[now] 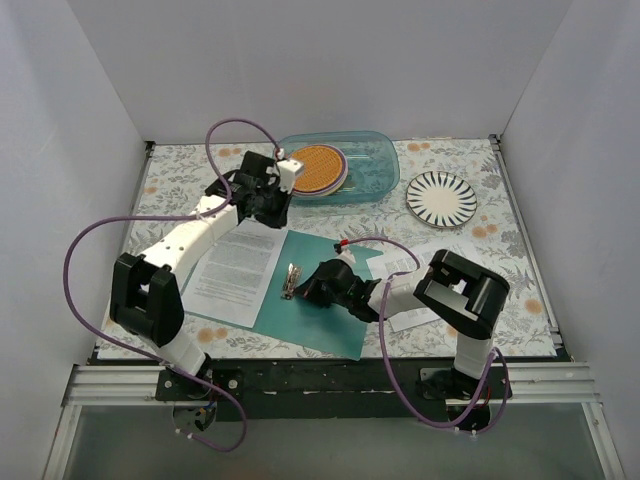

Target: Put the files into the folder

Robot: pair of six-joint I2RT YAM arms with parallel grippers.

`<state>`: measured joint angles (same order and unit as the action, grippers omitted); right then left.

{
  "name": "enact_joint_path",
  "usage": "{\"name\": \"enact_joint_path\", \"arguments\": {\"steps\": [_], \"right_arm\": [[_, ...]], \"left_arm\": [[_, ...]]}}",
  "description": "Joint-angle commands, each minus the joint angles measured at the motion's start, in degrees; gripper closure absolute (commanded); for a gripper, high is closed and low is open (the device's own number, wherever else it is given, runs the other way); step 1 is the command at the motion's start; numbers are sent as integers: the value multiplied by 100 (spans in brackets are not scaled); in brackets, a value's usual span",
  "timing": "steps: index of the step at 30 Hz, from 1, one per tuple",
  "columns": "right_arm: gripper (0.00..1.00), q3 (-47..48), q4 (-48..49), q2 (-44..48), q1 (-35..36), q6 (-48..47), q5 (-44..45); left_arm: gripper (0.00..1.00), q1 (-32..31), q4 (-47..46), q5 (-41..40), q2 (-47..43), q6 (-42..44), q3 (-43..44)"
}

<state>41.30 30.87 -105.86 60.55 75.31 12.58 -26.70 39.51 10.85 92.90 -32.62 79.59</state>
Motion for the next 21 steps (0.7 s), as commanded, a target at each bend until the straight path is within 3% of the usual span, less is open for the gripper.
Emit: {"name": "enact_joint_path", "arguments": {"steps": [1, 3, 9, 21], "right_arm": [[99, -632, -3078, -488, 53, -412, -98], [99, -614, -3079, -470, 53, -412, -98], [99, -632, -3079, -540, 53, -359, -115], [99, -588, -3079, -690, 44, -324, -159]], "left_arm": [[100, 437, 355, 170, 140, 625, -944], [100, 394, 531, 687, 44, 731, -1427], [100, 262, 338, 1111, -360, 687, -2403], [100, 165, -101, 1463, -510, 230, -2624]]}}
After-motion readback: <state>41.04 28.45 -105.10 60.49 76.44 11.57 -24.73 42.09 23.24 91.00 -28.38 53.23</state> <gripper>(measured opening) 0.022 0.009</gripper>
